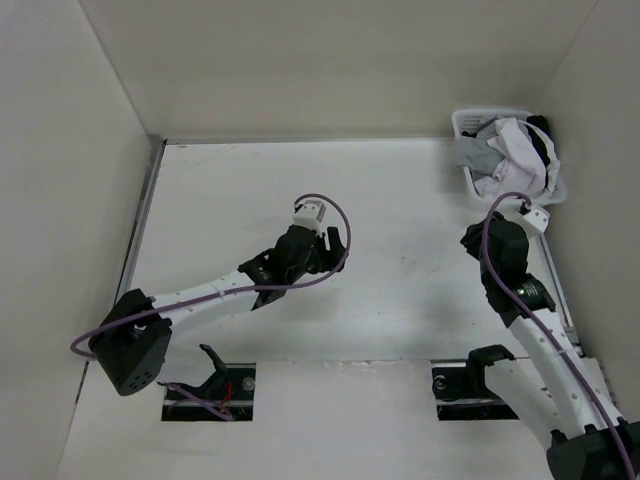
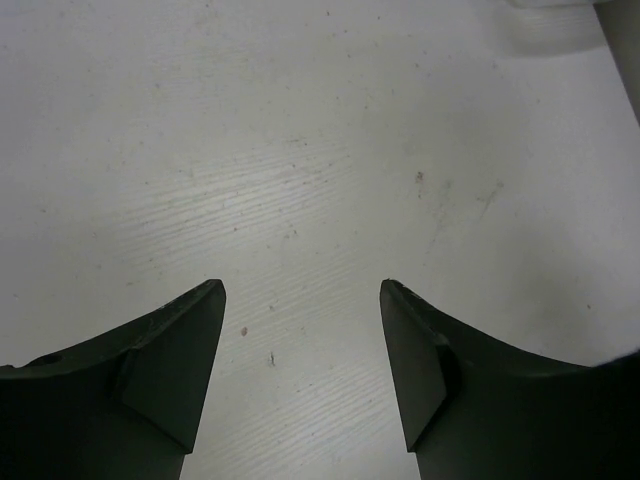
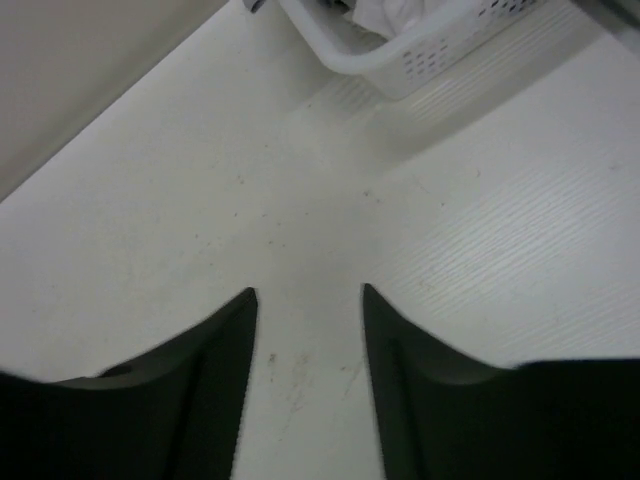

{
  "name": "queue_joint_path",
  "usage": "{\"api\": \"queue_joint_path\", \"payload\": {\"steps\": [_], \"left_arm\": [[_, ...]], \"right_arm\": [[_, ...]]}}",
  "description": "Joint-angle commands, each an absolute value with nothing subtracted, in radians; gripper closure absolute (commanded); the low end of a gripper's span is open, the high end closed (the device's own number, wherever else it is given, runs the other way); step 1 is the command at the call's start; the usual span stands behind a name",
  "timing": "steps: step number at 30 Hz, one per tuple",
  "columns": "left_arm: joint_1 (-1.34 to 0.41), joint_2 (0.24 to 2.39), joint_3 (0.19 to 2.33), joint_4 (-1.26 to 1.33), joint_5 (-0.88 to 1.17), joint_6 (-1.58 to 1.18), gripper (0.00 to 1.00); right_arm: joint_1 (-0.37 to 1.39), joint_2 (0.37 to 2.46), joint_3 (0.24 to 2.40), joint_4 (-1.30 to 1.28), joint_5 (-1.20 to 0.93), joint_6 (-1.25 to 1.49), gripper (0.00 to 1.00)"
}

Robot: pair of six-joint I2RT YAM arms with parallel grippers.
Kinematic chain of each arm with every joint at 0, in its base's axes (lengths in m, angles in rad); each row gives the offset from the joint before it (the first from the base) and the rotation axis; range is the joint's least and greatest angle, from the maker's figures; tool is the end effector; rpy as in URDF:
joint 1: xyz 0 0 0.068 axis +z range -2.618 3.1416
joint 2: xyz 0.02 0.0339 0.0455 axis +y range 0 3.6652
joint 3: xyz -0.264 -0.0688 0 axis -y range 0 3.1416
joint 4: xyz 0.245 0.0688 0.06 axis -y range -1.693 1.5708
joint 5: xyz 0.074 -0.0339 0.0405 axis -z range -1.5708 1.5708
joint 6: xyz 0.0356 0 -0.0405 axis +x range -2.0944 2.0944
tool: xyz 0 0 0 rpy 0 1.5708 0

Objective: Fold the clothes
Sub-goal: Grab the tank top from the pile

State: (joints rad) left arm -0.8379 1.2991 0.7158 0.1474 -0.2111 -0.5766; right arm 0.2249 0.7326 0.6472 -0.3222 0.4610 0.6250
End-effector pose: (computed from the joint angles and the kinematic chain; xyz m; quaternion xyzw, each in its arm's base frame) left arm 0.1964 -0.2071 0.2370 0.0531 0.8388 -0.2797 0.4640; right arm 0.1694 0.0225 0.2870 0.2847 0.7723 0.0466 0.5660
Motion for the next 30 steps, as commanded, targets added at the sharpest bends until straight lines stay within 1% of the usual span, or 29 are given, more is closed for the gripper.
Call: {"api": "queue_joint_path", "payload": {"steps": [1,4,5,7,8,9,11,12,13,14,15,18,19,21,23,26,27,30], "left_arm": [[-0.831,1.31,0.738,0.234,-0.158,-0.6,0.37],[-0.838,1.321,0.701,0.32,-0.138,-0.597,0.38],[-0.841,1.322,0.69,0.346,-0.134,-0.595,0.39],[-0.846,1.322,0.663,0.411,-0.121,-0.592,0.44],[-0.847,1.322,0.647,0.435,-0.121,-0.592,0.5],[-0.847,1.319,0.637,0.457,-0.12,-0.588,0.6],[-0.849,1.313,0.618,0.483,-0.114,-0.581,0.8],[-0.849,1.309,0.614,0.485,-0.114,-0.581,0.84],[-0.851,1.304,0.609,0.486,-0.117,-0.58,0.84],[-0.851,1.302,0.607,0.488,-0.117,-0.578,0.82],[-0.849,1.302,0.607,0.488,-0.117,-0.575,0.78],[-0.841,1.298,0.601,0.491,-0.124,-0.577,0.61],[-0.84,1.299,0.6,0.495,-0.124,-0.58,0.57],[-0.837,1.308,0.597,0.508,-0.124,-0.581,0.53],[-0.835,1.316,0.595,0.509,-0.121,-0.581,0.52],[-0.831,1.319,0.595,0.511,-0.124,-0.578,0.51],[-0.829,1.322,0.595,0.512,-0.123,-0.577,0.51],[-0.825,1.331,0.597,0.512,-0.117,-0.577,0.51]], "right_arm": [[0.168,0.765,0.686,-0.207,0.436,0.615,0.62],[0.09,0.833,0.739,-0.178,0.43,0.611,0.88],[0.053,0.868,0.768,-0.178,0.422,0.614,0.93],[-0.016,0.951,0.836,-0.169,0.405,0.609,0.94],[-0.053,1.001,0.872,-0.16,0.403,0.612,0.94],[-0.095,1.055,0.914,-0.153,0.396,0.618,0.89],[-0.166,1.173,0.998,-0.123,0.408,0.62,0.73],[-0.198,1.234,1.04,-0.108,0.399,0.621,0.63],[-0.228,1.299,1.087,-0.101,0.378,0.624,0.54],[-0.248,1.346,1.124,-0.095,0.364,0.624,0.48],[-0.272,1.423,1.184,-0.098,0.341,0.629,0.41],[-0.304,1.569,1.303,-0.103,0.272,0.63,0.34],[-0.314,1.618,1.345,-0.11,0.25,0.63,0.34],[-0.326,1.705,1.411,-0.121,0.236,0.63,0.35],[-0.343,1.767,1.457,-0.135,0.218,0.638,0.39],[-0.366,1.805,1.473,-0.085,0.187,0.641,0.45],[-0.372,1.81,1.474,-0.065,0.18,0.64,0.47],[-0.389,1.835,1.5,-0.048,0.167,0.638,0.46]]}}
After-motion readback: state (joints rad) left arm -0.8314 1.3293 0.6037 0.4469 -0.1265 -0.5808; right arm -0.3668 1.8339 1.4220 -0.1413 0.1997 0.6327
